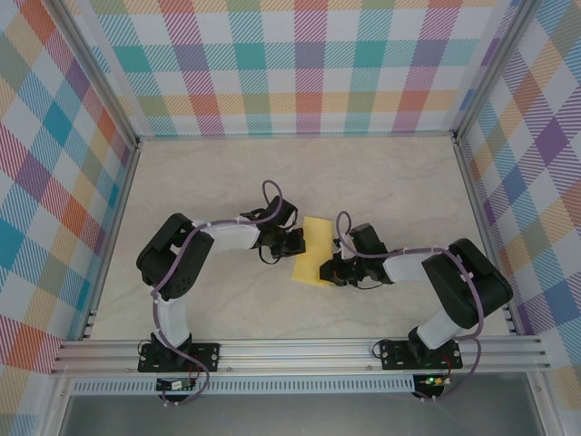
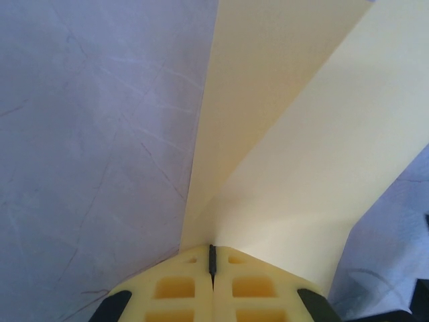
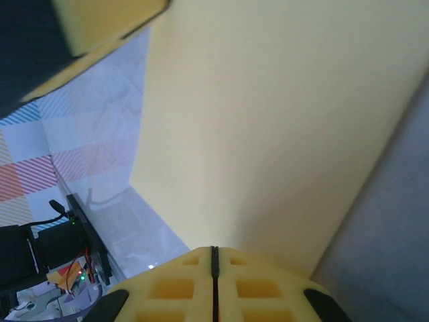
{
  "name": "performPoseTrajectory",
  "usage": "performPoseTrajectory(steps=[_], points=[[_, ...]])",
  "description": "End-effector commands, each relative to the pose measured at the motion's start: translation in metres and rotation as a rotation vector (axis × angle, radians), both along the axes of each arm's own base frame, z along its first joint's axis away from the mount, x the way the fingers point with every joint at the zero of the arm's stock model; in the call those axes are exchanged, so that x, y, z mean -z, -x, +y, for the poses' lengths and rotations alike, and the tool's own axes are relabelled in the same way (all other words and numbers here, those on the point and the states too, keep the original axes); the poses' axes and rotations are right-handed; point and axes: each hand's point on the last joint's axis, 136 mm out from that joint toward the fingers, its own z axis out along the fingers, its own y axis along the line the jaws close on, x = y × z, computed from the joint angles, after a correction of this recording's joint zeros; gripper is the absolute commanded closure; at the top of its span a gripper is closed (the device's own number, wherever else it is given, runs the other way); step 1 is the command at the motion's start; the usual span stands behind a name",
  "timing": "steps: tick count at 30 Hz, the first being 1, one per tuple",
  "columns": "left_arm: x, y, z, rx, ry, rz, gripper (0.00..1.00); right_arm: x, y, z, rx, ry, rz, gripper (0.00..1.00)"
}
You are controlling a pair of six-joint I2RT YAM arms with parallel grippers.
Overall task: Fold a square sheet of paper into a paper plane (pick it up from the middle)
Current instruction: Fold the square sheet of paper in half at the center of the table.
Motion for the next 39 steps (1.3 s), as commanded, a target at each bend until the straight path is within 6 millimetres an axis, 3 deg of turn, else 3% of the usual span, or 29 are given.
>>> performPoseTrajectory(steps=[1,9,14,16,18,22,26,32,39], points=[[0.031,0.027,0.022,0.014,-0.116,0.085,1.0,-0.008,0.005,-0.001,-0.003,-0.015,-0.027,0.92],[0.033,0.03,0.023,0.02,-0.124,0.09,1.0,0.014,0.019,-0.004,-0.034,0.012,0.024,0.92],[0.033,0.031,0.024,0.019,-0.122,0.092,1.0,0.036,0.028,-0.019,-0.038,0.121,0.058,0.92],[0.034,0.031,0.025,0.02,-0.126,0.093,1.0,0.033,0.029,-0.018,-0.044,0.111,0.064,0.92],[0.033,0.031,0.025,0.02,-0.126,0.093,1.0,0.014,0.025,-0.008,-0.058,0.045,0.048,0.92],[0.034,0.031,0.026,0.021,-0.131,0.092,1.0,-0.033,-0.007,-0.007,-0.016,0.058,-0.105,0.89],[0.035,0.032,0.026,0.019,-0.129,0.095,1.0,-0.046,-0.048,-0.023,0.09,0.059,-0.15,0.85],[0.035,0.032,0.027,0.019,-0.135,0.094,1.0,-0.041,-0.083,-0.01,0.092,-0.012,-0.109,0.87],[0.036,0.034,0.029,0.02,-0.139,0.096,1.0,-0.014,-0.091,-0.014,0.097,0.042,-0.068,0.88]])
